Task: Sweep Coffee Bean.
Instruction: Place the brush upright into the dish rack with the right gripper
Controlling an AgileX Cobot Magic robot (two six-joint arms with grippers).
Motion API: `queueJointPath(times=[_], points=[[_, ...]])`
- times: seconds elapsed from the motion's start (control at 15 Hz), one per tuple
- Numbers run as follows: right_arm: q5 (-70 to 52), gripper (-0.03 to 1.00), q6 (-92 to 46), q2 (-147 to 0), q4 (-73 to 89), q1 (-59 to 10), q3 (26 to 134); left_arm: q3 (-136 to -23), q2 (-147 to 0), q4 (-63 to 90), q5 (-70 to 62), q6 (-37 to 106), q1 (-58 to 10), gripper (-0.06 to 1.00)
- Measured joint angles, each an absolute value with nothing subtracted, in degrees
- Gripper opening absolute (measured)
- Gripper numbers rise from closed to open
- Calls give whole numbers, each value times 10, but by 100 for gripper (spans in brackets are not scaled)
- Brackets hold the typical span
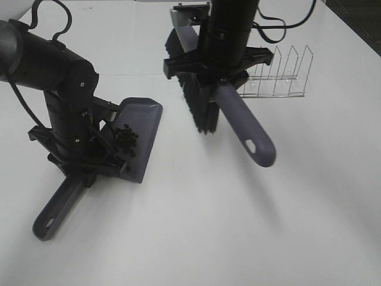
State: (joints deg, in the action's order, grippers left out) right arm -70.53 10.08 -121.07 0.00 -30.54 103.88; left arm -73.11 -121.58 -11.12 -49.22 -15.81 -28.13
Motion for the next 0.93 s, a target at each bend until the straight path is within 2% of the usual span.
queueJointPath(times=[0.2, 0.4, 0.67, 0.93], points=[[-707, 26, 100, -1147, -20, -247, 929, -731, -1216, -109, -493, -158, -281, 33], [-707, 26, 99, -1140, -29, -178, 863, -731, -1216, -101, -494, -155, -281, 33], [-706, 26, 88, -1185, -57, -131, 852, -731, -1216, -97, -508, -154, -281, 33], [-706, 26, 78, -1226, -68, -117, 898, -731, -1216, -92, -520, -154, -281, 33]])
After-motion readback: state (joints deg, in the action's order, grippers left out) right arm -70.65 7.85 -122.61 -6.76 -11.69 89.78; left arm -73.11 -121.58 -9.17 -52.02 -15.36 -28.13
